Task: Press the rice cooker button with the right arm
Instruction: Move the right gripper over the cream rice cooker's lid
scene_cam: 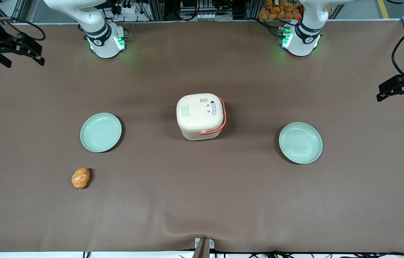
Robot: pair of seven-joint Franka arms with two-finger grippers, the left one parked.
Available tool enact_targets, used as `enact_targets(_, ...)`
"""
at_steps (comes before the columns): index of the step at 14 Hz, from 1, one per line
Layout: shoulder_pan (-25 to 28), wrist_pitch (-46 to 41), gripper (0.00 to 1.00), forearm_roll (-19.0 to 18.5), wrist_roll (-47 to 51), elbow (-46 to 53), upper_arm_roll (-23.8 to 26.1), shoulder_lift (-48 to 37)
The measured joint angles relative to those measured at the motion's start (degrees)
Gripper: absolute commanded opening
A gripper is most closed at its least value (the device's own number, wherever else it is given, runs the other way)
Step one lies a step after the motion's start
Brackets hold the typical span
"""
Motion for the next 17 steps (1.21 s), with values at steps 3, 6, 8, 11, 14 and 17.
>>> enact_targets(3, 2.1, 1.5, 1.00, 0.1, 0.2, 0.1, 0.1, 1.1)
enact_targets(6, 5.7, 3.0, 1.00, 0.2, 5.1, 0.5, 0.1, 2.7)
enact_targets(8, 9.2, 3.9, 1.00, 0.2, 11.2, 0.9, 0.2, 4.0)
enact_targets(11, 13.7, 5.4, 1.00, 0.2, 18.6, 1.6, 0.3, 6.1)
enact_targets(14, 17.6, 7.0, 1.00, 0.2, 25.5, 1.9, 0.3, 7.8)
enact_targets(17, 22.0, 9.5, 1.00, 0.2, 32.9, 1.9, 0.3, 9.9)
